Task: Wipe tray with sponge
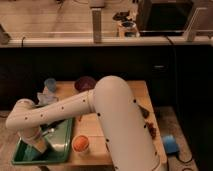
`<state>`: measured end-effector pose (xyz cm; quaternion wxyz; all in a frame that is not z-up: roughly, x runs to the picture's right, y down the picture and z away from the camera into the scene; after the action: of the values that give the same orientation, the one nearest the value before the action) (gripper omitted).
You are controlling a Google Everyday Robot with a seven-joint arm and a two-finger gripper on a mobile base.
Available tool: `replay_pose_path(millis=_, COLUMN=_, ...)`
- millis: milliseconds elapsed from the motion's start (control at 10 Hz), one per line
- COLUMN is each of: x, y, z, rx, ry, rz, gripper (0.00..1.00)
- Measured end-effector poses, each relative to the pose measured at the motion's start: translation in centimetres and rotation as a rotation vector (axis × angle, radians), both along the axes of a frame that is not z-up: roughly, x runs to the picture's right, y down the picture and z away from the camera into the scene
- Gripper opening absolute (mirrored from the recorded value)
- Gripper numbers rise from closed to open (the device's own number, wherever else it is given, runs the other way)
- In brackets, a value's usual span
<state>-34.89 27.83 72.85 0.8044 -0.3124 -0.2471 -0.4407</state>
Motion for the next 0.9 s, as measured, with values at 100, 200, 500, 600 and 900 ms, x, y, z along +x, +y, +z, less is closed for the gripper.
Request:
replay_pose_path(millis=100, x=1.1, y=0.2, z=-0.1, rx=-0.002, ry=0.02, rz=0.001, gripper=0.0)
replay_pose_path(millis=200, x=1.9, y=0.3, z=-0.2, rx=-0.003, ry=0.038, rz=0.001, gripper=0.0)
replay_pose_path(millis=500, x=4.3, y=0.4, z=0.3, rx=-0.003, ry=0.097, rz=0.009, gripper=0.0)
replay_pose_path(millis=600, x=5.1, y=0.1, z=0.8, rx=0.002, ry=0.114, rz=0.014, gripper=0.0)
replay_pose_path(millis=900, x=7.0, y=-0.9, z=2.8, rx=0.027, ry=0.144, rz=0.039, gripper=0.0)
